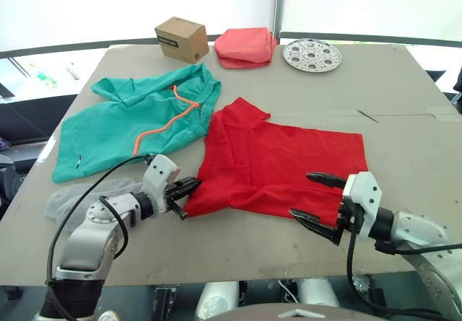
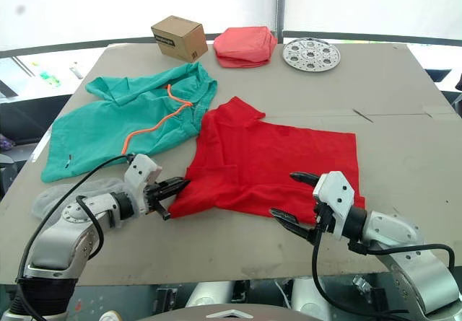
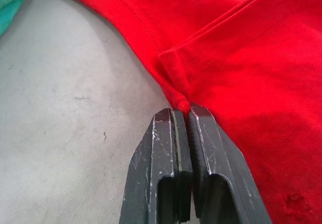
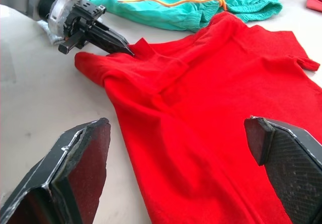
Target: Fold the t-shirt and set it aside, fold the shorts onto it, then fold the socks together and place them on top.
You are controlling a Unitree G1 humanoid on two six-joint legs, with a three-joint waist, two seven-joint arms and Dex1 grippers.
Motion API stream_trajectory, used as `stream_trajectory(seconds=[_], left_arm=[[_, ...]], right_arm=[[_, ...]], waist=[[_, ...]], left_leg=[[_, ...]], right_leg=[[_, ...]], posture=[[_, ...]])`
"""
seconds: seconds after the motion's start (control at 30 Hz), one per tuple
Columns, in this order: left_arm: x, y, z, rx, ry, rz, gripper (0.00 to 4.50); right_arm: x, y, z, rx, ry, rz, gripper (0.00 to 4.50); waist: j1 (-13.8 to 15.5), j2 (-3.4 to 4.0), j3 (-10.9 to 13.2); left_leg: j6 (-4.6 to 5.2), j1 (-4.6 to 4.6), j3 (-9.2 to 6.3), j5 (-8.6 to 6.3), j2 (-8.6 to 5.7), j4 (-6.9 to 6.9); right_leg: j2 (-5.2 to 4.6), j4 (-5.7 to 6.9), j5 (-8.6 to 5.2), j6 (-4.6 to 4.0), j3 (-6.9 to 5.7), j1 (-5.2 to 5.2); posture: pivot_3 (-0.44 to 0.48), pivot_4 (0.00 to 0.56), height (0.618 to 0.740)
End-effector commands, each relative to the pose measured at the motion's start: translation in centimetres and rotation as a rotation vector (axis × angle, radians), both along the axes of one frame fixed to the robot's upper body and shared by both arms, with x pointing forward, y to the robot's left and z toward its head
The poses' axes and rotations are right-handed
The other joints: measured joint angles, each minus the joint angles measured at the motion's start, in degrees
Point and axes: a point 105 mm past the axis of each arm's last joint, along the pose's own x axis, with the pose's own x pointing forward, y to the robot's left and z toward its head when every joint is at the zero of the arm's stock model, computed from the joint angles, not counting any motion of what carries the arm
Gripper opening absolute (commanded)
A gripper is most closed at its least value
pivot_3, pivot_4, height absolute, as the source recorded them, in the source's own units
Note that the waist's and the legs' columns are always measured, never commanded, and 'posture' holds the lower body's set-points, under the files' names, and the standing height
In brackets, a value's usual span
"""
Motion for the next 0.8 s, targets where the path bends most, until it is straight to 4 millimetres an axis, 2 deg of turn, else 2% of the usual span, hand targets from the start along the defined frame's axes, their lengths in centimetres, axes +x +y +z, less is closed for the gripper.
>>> stream_trajectory(seconds=[0.03,0.13,0.23,0.37,0.5,0.6,0.63,0.7,0.73,0.77,0.8], left_arm=[[0.0,1.1,0.4,0.002,0.002,0.032,0.07],[0.2,3.1,1.9,0.015,-0.014,0.053,0.07],[0.3,5.1,3.1,0.057,-0.025,0.062,0.07],[0.3,7.0,3.4,0.128,-0.026,0.066,0.07],[0.0,7.5,3.1,0.168,-0.014,0.062,0.07],[-0.2,7.8,3.0,0.159,-0.017,0.074,0.07],[0.1,7.8,3.6,0.124,-0.038,0.088,0.07],[0.6,7.0,5.8,-0.041,-0.087,0.079,0.07],[0.6,6.4,6.7,-0.103,-0.093,0.052,0.82],[0.5,6.1,7.2,-0.139,-0.093,0.033,0.99],[0.5,5.7,7.7,-0.177,-0.082,0.014,1.38]], right_arm=[[0.2,-0.4,-1.6,-0.072,0.023,-0.012,4.50],[1.3,-1.5,-4.3,-0.172,0.083,-0.088,4.50],[2.8,-2.7,-5.9,-0.231,0.120,-0.175,4.50],[3.3,-3.1,-6.6,-0.268,0.144,-0.176,4.50],[3.0,-3.2,-6.9,-0.284,0.163,-0.154,4.50],[2.8,-3.2,-6.5,-0.268,0.147,-0.144,4.50],[2.7,-3.2,-6.0,-0.265,0.124,-0.139,4.50],[2.6,-2.8,-3.7,-0.179,0.067,-0.134,4.50],[2.4,-2.6,-2.5,-0.129,0.049,-0.126,4.50],[2.3,-2.4,-1.7,-0.098,0.040,-0.120,4.50],[1.9,-2.3,-1.3,-0.085,0.039,-0.106,4.50]], waist=[[-0.04,-0.01,0.00],[-0.25,-0.09,0.00],[-0.75,-0.06,0.04],[-1.01,-0.10,0.02],[-1.31,-0.13,0.00],[-1.46,-0.13,0.00],[-1.44,-0.12,0.00],[-1.26,-0.16,0.06],[-1.22,-0.22,0.13],[-1.22,-0.24,0.20],[-1.28,-0.24,0.19]], left_leg=[[0.01,0.00,0.00,0.00,0.00,0.00],[0.01,-0.02,-0.01,0.00,0.01,0.00],[0.07,-0.09,0.01,0.04,0.05,-0.03],[0.01,-0.09,0.00,0.01,0.04,-0.03],[0.00,-0.09,-0.01,0.00,0.05,-0.04],[-0.01,-0.09,-0.02,0.00,0.05,-0.05],[-0.01,-0.09,-0.02,0.00,0.05,-0.06],[-0.02,-0.10,-0.05,0.00,0.05,-0.08],[-0.02,-0.13,-0.09,0.00,0.05,-0.08],[-0.03,-0.15,-0.12,0.01,0.06,-0.07],[-0.04,-0.15,-0.12,0.01,0.05,-0.07]], right_leg=[[0.00,0.00,0.00,0.00,0.00,0.00],[0.01,0.00,-0.01,0.00,-0.05,-0.03],[0.07,0.00,0.00,0.00,-0.06,-0.13],[0.06,0.00,0.00,0.00,-0.07,-0.12],[0.06,0.00,0.00,0.01,-0.07,-0.12],[0.04,0.00,0.00,0.00,-0.07,-0.12],[0.04,0.00,0.00,0.00,-0.06,-0.12],[0.03,-0.01,-0.01,0.01,-0.07,-0.12],[0.03,-0.01,-0.01,0.01,-0.09,-0.13],[0.03,-0.01,0.00,0.01,-0.12,-0.13],[0.03,-0.01,0.00,0.03,-0.12,-0.13]], posture=[[0.000,0.150,0.736],[0.000,0.150,0.736],[0.000,0.150,0.736],[0.000,0.150,0.736],[0.000,0.150,0.736],[0.000,0.150,0.736],[0.000,0.150,0.736],[0.000,0.150,0.736],[0.000,0.150,0.736],[0.000,0.150,0.736],[0.000,0.150,0.736]])
